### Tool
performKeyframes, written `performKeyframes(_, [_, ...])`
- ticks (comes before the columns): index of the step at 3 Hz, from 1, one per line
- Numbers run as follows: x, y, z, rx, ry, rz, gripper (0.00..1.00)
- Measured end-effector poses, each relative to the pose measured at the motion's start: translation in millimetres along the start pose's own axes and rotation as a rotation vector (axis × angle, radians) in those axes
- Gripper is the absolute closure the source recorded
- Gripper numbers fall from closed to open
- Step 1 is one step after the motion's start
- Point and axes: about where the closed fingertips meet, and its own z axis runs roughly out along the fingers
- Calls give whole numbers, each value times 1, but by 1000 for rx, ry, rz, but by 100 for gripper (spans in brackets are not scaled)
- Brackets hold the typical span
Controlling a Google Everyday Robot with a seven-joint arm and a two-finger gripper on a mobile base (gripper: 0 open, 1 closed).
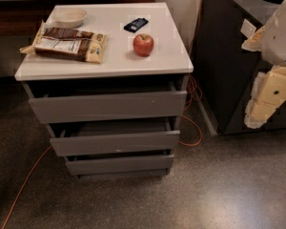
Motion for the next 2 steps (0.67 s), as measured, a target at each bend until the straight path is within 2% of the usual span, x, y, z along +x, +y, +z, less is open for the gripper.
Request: performKeyframes(2, [-3, -7, 5, -19, -6, 16, 0])
